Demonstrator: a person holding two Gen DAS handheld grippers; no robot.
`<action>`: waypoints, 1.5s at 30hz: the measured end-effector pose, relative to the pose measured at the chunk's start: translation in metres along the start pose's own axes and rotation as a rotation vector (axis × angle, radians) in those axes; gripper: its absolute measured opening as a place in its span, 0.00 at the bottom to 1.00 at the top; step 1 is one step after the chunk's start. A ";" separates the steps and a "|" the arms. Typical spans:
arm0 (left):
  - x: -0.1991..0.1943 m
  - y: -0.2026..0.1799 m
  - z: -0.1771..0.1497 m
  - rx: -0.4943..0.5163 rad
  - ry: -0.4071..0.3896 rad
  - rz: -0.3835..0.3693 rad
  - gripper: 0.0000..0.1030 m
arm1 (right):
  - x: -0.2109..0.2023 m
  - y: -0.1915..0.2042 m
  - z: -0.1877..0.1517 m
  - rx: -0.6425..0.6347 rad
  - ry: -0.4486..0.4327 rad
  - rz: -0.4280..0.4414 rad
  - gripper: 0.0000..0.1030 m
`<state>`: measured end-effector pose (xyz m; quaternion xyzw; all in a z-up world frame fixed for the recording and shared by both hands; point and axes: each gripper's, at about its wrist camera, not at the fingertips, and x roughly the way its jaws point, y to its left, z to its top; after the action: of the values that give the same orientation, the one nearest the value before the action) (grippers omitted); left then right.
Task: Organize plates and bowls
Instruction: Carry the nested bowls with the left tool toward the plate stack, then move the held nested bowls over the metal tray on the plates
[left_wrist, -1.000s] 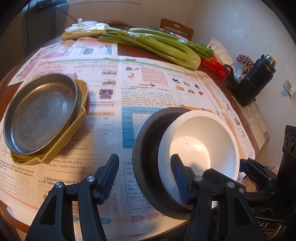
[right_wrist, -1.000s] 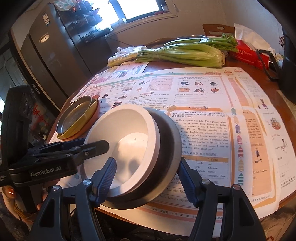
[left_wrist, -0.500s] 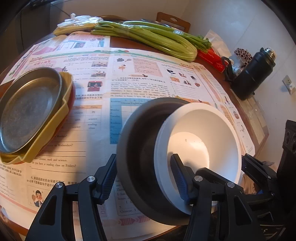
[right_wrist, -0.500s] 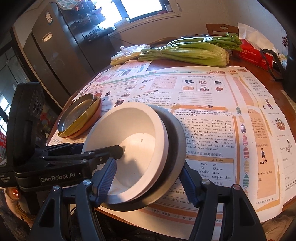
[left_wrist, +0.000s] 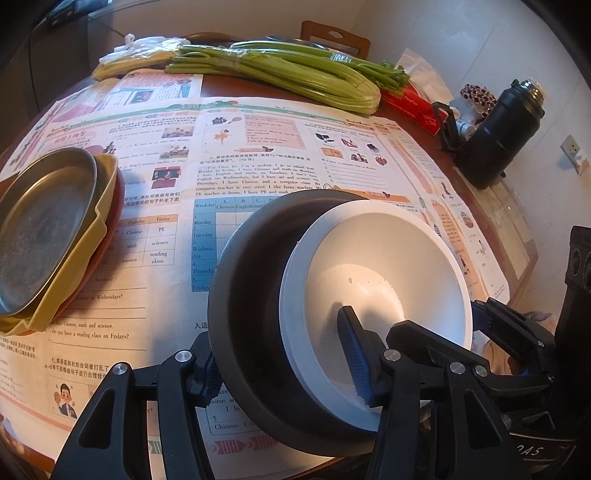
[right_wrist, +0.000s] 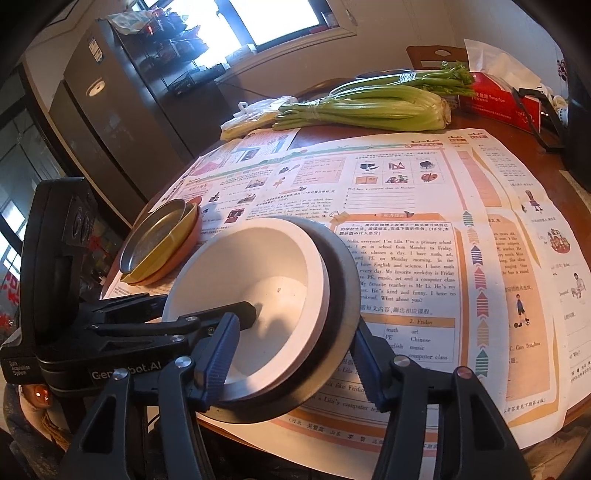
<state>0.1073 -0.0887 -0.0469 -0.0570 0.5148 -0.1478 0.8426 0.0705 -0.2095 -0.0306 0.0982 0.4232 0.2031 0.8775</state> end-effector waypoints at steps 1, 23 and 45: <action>0.000 0.000 0.000 -0.002 0.003 -0.004 0.54 | 0.000 0.001 0.000 -0.001 0.001 0.000 0.58; -0.037 0.026 -0.005 -0.042 -0.062 -0.025 0.54 | -0.006 0.040 0.007 -0.062 0.000 -0.015 0.58; -0.078 0.084 -0.011 -0.157 -0.150 -0.007 0.54 | 0.015 0.102 0.031 -0.185 0.009 0.047 0.58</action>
<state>0.0800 0.0157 -0.0068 -0.1353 0.4603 -0.1054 0.8711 0.0750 -0.1116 0.0132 0.0256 0.4041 0.2622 0.8759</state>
